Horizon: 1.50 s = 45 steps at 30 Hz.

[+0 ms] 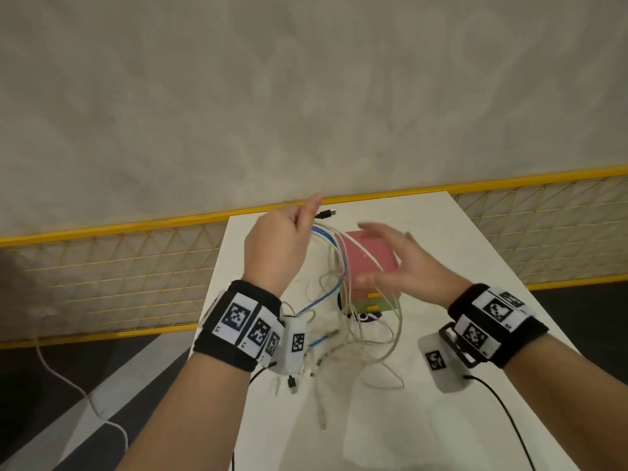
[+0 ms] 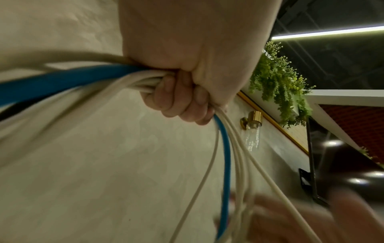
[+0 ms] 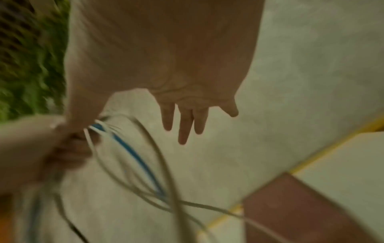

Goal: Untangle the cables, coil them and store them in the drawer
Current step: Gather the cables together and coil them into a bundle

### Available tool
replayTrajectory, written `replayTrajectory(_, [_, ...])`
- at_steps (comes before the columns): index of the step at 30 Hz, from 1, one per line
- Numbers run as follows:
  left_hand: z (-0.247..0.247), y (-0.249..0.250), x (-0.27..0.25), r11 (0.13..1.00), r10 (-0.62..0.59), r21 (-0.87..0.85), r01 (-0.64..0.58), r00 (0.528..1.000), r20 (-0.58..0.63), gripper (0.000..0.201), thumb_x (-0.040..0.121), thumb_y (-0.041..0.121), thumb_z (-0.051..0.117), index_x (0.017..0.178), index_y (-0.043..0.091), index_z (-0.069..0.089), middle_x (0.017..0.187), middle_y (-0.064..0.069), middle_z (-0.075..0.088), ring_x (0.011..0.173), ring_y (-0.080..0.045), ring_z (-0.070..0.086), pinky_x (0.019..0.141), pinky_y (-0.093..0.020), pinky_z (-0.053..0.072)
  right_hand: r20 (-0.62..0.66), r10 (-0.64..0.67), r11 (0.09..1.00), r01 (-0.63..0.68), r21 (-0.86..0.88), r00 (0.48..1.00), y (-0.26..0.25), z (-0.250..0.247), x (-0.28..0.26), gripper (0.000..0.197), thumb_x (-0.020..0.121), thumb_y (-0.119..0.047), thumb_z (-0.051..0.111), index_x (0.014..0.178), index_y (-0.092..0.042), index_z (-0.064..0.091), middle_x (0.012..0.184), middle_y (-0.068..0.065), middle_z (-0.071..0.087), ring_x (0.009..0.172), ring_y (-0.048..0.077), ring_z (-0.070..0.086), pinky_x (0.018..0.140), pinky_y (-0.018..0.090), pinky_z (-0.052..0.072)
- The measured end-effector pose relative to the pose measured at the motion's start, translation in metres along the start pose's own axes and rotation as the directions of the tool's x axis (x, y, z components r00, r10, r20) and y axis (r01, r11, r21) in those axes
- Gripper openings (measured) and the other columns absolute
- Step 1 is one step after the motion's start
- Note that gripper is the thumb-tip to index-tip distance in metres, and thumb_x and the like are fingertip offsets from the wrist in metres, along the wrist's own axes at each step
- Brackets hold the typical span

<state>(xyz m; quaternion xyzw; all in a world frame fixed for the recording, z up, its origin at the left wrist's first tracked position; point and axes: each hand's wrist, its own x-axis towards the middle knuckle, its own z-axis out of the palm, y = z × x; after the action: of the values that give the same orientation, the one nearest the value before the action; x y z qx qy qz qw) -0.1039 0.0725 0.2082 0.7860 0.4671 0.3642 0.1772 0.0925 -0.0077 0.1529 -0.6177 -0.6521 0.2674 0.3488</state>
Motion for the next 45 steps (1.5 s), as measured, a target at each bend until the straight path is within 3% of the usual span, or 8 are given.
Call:
replayTrajectory(5, [0.016,0.003,-0.002,0.998,0.038,0.045,-0.053,0.96,0.278,0.053,0.091,0.065,0.041,0.082,0.018,0.064,0.068,0.002,0.061,0.069,-0.02,0.057,0.062,-0.035,0.043,-0.039,-0.223,0.945,0.226,0.236,0.974,-0.041,0.02,0.023,0.039,0.092,-0.01,0.057,0.129,-0.009,0.043,0.107,0.002,0.063,0.098,0.009,0.063,0.089,0.027,0.051])
replayTrajectory(7, [0.011,-0.005,0.0,0.996,0.068,0.019,-0.086,0.893,0.445,0.047,0.091,0.06,0.049,0.091,0.016,0.067,0.075,0.001,0.064,0.07,-0.017,0.058,0.066,-0.036,0.045,0.029,-0.207,0.973,0.203,0.114,0.978,-0.038,0.019,0.025,0.03,0.095,-0.007,0.049,0.125,-0.007,0.045,0.088,-0.01,0.059,0.076,0.0,0.059,0.072,0.022,0.05])
replayTrajectory(10, [0.001,-0.011,0.001,0.994,0.069,0.027,-0.103,0.813,0.579,0.047,0.092,0.051,0.054,0.078,0.007,0.061,0.06,0.0,0.048,0.056,-0.016,0.044,0.055,-0.033,0.033,0.149,-0.235,0.97,0.221,0.102,0.961,-0.032,0.018,0.027,0.052,0.094,-0.014,0.054,0.141,-0.016,0.031,0.097,-0.008,0.061,0.094,0.007,0.063,0.088,0.024,0.05])
replayTrajectory(14, [-0.004,-0.005,0.001,0.991,0.122,0.01,-0.135,0.92,0.373,0.048,0.095,0.047,0.052,0.065,0.01,0.048,0.054,0.001,0.036,0.05,-0.016,0.035,0.052,-0.033,0.026,0.041,-0.241,0.963,0.233,0.138,0.97,-0.011,0.027,0.03,0.054,0.096,-0.021,0.053,0.143,-0.025,0.027,0.125,-0.001,0.056,0.114,0.013,0.056,0.102,0.032,0.044])
replayTrajectory(19, [0.002,0.001,-0.001,0.983,0.062,-0.174,-0.052,0.996,0.058,0.046,0.097,0.043,0.051,0.058,0.021,0.039,0.049,0.006,0.028,0.046,-0.011,0.028,0.05,-0.032,0.022,-0.131,-0.169,0.966,0.19,0.173,0.977,0.002,0.036,0.022,0.026,0.1,-0.018,0.041,0.125,-0.019,0.035,0.086,-0.009,0.048,0.068,0.002,0.05,0.064,0.023,0.048])
replayTrajectory(24, [-0.012,0.011,0.016,0.906,-0.048,-0.421,-0.04,0.979,-0.197,0.052,0.098,0.041,0.05,0.074,-0.006,0.05,0.061,-0.005,0.035,0.056,-0.011,0.031,0.051,-0.028,0.025,0.022,-0.06,0.998,0.059,0.038,0.998,0.047,0.048,0.006,0.006,0.102,-0.026,0.034,0.102,-0.031,0.037,0.073,-0.004,0.05,0.06,0.01,0.048,0.063,0.038,0.049])
replayTrajectory(37, [-0.021,0.019,0.015,0.847,-0.037,-0.525,-0.08,0.977,-0.209,0.051,0.098,0.041,0.051,0.069,0.0,0.046,0.062,-0.008,0.032,0.058,-0.018,0.03,0.052,-0.029,0.026,0.125,0.286,0.949,-0.262,-0.178,0.95,0.12,0.036,-0.029,0.024,0.091,-0.017,0.056,0.083,-0.039,0.049,0.086,-0.005,0.067,0.082,0.016,0.063,0.065,0.009,0.041])
replayTrajectory(45, [-0.038,0.009,0.025,0.76,-0.135,-0.645,-0.078,0.953,-0.273,0.041,0.089,0.056,0.051,0.057,0.03,0.046,0.053,0.013,0.034,0.049,-0.01,0.028,0.048,-0.027,0.024,-0.103,0.246,0.931,-0.265,-0.253,0.964,0.135,0.028,-0.051,0.028,0.087,-0.043,0.063,0.09,-0.023,0.044,0.07,-0.005,0.054,0.061,0.015,0.053,0.059,0.03,0.041])
